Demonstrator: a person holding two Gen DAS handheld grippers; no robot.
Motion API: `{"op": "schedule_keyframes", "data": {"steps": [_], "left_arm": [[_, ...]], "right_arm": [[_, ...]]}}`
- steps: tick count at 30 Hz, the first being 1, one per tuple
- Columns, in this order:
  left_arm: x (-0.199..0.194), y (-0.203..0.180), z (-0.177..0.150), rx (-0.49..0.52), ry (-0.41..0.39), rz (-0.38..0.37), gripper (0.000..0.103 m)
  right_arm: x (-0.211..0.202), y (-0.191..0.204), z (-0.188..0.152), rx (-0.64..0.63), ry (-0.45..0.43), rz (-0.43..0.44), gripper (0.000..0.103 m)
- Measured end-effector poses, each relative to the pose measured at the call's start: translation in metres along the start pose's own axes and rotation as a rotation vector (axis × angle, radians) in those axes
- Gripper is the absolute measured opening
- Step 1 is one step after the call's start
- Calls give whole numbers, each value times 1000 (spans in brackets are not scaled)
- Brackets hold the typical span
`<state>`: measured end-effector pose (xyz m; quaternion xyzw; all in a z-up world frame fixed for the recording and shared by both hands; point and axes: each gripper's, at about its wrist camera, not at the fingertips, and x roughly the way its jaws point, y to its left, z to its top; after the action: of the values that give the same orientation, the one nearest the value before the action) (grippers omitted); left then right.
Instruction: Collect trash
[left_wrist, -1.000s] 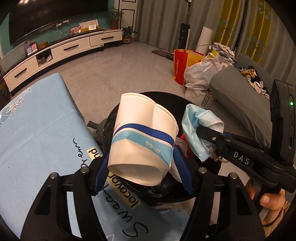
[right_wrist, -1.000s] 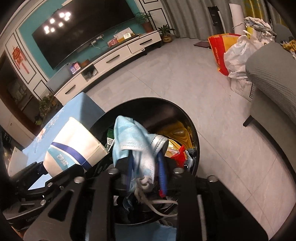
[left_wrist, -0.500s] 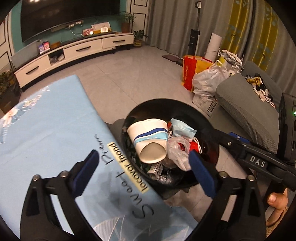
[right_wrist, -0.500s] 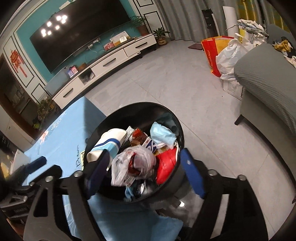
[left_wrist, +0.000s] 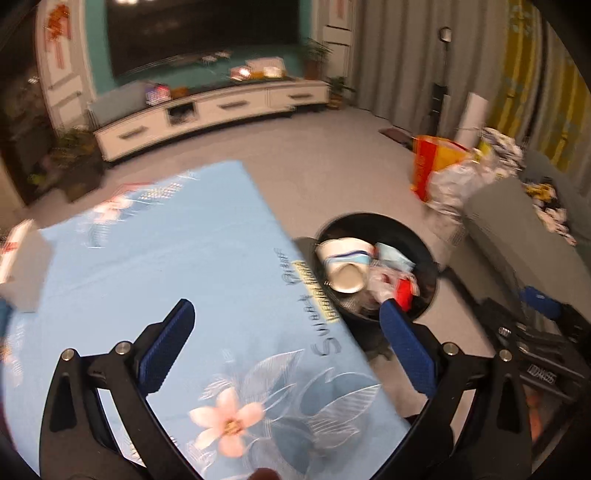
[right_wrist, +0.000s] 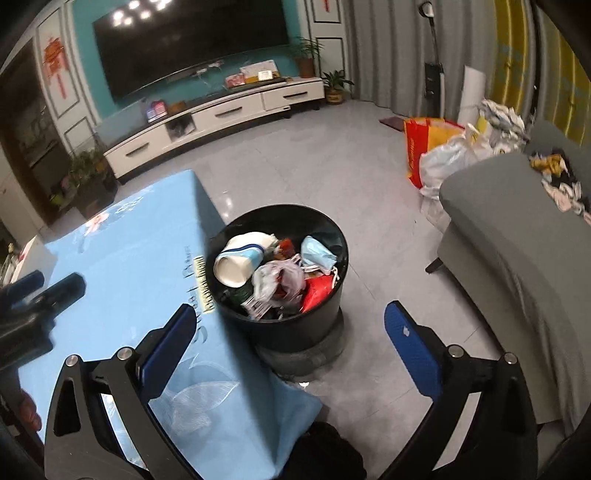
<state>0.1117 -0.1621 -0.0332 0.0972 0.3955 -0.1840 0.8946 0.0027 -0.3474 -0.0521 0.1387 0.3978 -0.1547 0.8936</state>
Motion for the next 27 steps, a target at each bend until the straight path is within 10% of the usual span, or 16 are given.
{"op": "schedule_keyframes", "data": {"steps": [12,27], "left_arm": [[-66,12,0,-47,2,-32,100],[-83,1,-3,-28,-16,-26,100]], "right_arm": [[-80,26,5,-80,-45,34,100],[-66,21,3,-71,-14,27,100]]}}
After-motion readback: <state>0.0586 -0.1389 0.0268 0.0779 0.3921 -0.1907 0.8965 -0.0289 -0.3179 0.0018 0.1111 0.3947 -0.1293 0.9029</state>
